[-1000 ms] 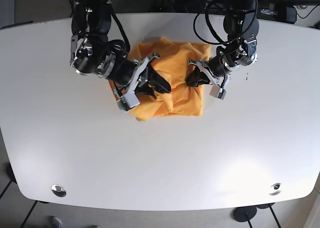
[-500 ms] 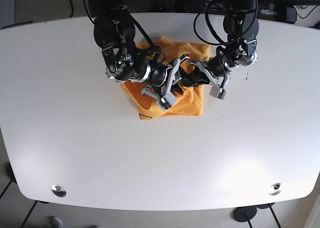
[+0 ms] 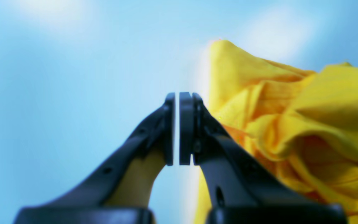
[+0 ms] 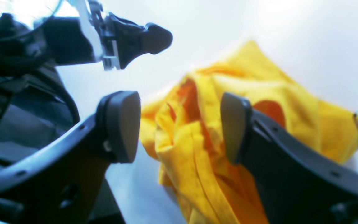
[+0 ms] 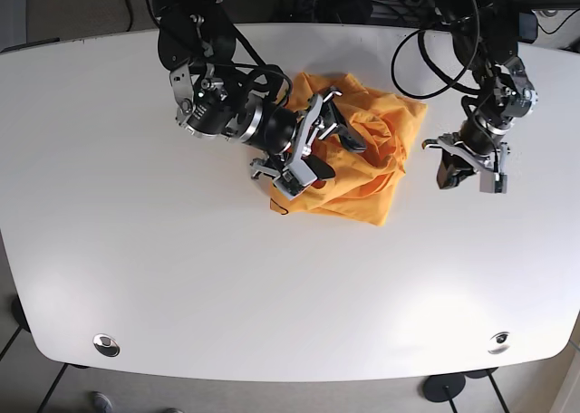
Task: Fold the T-shirt properly
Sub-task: 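Grasp the shirt with the right gripper and fold it over toward the left gripper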
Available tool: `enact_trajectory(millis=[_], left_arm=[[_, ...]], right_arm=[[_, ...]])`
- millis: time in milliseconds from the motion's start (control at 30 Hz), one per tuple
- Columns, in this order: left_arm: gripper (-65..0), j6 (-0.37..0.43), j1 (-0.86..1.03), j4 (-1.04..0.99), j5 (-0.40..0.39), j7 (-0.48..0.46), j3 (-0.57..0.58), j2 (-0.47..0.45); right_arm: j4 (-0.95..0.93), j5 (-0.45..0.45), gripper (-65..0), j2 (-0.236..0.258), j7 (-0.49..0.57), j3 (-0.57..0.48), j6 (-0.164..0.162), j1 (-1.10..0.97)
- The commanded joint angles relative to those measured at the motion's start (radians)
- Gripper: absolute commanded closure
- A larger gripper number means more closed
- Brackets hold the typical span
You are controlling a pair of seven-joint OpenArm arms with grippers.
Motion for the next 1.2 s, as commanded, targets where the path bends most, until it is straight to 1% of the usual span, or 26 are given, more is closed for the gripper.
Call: enact_trajectory(millis=[33, 100, 200, 233, 300, 367, 433, 467, 500, 533, 600, 633, 700, 800, 833, 867, 933, 967, 1033, 1100, 1133, 1167, 1200], left_arm=[[-0.3, -0.006, -0.006, 0.020, -0.022, -0.018, -0.001, -0.048], [-0.3, -0.006, 0.016, 0.020, -0.022, -0.023, -0.001, -0.080], [-0.3, -0.006, 0.030, 0.020, -0.020, -0.023, -0.001, -0.092], [-0.1, -0.006, 0.037, 0.020, -0.020, -0.023, -0.001, -0.097], [-0.1, -0.006, 0.037, 0.020, -0.020, -0.023, -0.001, -0.097], [-0.1, -0.006, 0.042, 0.020, -0.020, -0.023, -0.001, -0.095], [-0.1, -0.006, 0.045, 0.020, -0.020, -0.023, -0.001, -0.095], [-0.1, -0.006, 0.045, 0.020, -0.020, -0.023, -0.001, -0.095], [-0.1, -0.006, 0.048, 0.020, -0.020, -0.023, -0.001, -0.094], [-0.1, -0.006, 0.051, 0.020, -0.020, -0.023, -0.001, -0.094], [-0.1, -0.006, 0.056, 0.020, -0.020, -0.023, -0.001, -0.094], [-0.1, -0.006, 0.063, 0.020, -0.020, -0.023, -0.001, -0.094], [-0.1, -0.006, 0.065, 0.021, -0.020, -0.023, -0.001, -0.094], [0.0, -0.006, 0.079, 0.021, -0.020, -0.023, -0.001, -0.098], [0.0, -0.006, 0.080, 0.021, -0.020, -0.023, -0.001, -0.098], [0.0, -0.006, 0.080, 0.021, -0.020, -0.023, -0.001, -0.098], [0.0, -0.006, 0.083, 0.021, -0.020, -0.023, -0.001, -0.097], [0.0, -0.006, 0.083, 0.021, -0.020, -0.023, -0.001, -0.095], [0.0, -0.006, 0.085, 0.023, -0.020, -0.023, 0.002, -0.094], [0.0, -0.006, 0.085, 0.023, -0.020, -0.023, 0.005, -0.094], [0.0, -0.006, 0.085, 0.023, -0.020, -0.023, 0.005, -0.094], [0.0, -0.006, 0.085, 0.024, -0.020, -0.023, 0.005, -0.094], [0.0, -0.006, 0.085, 0.023, -0.020, -0.023, 0.005, -0.094]], right_arm=[[0.017, 0.009, -38.5, 0.025, 0.026, 0.001, 0.002, -0.008], [0.012, 0.000, -38.5, 0.042, 0.032, 0.001, 0.002, -0.008], [-0.035, 0.003, -38.5, 0.042, 0.034, 0.000, -0.001, 0.005], [-0.086, 0.008, -38.5, 0.037, 0.038, -0.002, -0.001, 0.014], [-0.163, 0.000, -38.5, 0.002, 0.040, 0.000, -0.001, 0.044], [-0.246, 0.008, -37.7, -0.017, 0.041, -0.002, 0.000, 0.072], [-0.279, 0.003, -26.8, -0.055, 0.080, -0.005, -0.001, 0.090], [-0.293, 0.001, -19.3, -0.071, 0.090, -0.005, -0.003, 0.095], [-0.310, 0.001, -7.8, -0.087, 0.094, -0.005, -0.004, 0.117], [-0.324, 0.006, -1.6, -0.098, 0.094, -0.005, -0.006, 0.133], [-0.338, 0.009, -4.0, -0.121, 0.095, -0.005, -0.006, 0.153], [-0.336, 0.009, -4.1, -0.132, 0.097, -0.005, -0.006, 0.159], [-0.341, 0.009, -4.1, -0.136, 0.100, -0.006, -0.006, 0.192], [-0.376, 0.011, -4.1, -0.136, 0.107, -0.079, -0.012, 0.279], [-0.394, 0.012, -4.1, -0.136, 0.123, -0.095, -0.026, 0.299], [-0.414, 0.029, -4.1, -0.136, 0.153, -0.120, -0.049, 0.319], [-0.468, 0.084, -4.3, -0.136, 0.219, -0.146, -0.102, 0.367], [-0.533, 0.132, -4.4, -0.136, 0.250, -0.160, -0.128, 0.407], [-0.625, 0.179, -4.8, -0.136, 0.293, -0.192, -0.142, 0.466], [-0.701, 0.212, -4.9, -0.136, 0.336, -0.227, -0.142, 0.512], [-0.732, 0.219, -6.7, -0.136, 0.348, -0.240, -0.142, 0.529], [-0.752, 0.222, -11.6, -0.136, 0.353, -0.247, -0.142, 0.542], [-0.752, 0.233, -22.4, -0.136, 0.353, -0.252, -0.142, 0.549]])
